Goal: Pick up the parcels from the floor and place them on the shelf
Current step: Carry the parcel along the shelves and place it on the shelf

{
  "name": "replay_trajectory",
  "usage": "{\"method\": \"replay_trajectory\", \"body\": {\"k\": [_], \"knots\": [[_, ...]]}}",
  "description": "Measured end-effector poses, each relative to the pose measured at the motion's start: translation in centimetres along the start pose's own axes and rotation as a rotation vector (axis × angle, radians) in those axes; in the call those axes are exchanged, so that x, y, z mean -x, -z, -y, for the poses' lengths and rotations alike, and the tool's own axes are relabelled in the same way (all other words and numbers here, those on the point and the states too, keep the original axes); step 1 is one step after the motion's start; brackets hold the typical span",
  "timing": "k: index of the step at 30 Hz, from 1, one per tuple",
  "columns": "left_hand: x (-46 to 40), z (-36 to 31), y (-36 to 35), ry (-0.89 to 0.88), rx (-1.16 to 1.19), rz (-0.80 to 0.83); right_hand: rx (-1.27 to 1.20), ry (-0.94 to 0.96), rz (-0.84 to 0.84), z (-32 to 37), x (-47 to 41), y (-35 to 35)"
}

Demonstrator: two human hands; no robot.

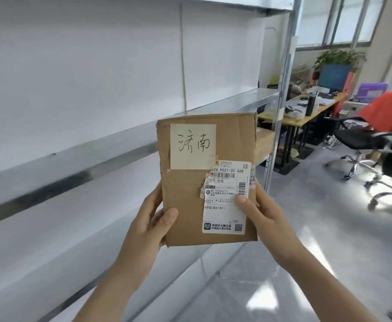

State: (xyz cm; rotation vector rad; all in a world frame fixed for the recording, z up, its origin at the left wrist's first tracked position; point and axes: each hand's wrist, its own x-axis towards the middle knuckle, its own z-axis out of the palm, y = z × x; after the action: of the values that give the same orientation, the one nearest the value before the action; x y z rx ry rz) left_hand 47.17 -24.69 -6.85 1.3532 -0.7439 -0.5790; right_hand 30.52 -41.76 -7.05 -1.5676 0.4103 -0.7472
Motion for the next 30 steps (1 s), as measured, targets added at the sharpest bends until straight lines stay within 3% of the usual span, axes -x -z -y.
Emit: {"method": "replay_trajectory", "body": {"k": [7,15,30], "knots": [[-8.1,3.2,-16.1,0.03,0.027,0.105,0.015,-0.045,-0.144,-2.0,-3.2,16.6],[-14.1,4.2,-29.5,0.062,0.004,0.22,0.0,-0.054,-0.253,-2.2,-4.5,30.3],[-29.1,7.6,-43.6,0.069,0.011,0.394,0.013,-0.036,-0.438,-5.4,-14.3,45.4]]}}
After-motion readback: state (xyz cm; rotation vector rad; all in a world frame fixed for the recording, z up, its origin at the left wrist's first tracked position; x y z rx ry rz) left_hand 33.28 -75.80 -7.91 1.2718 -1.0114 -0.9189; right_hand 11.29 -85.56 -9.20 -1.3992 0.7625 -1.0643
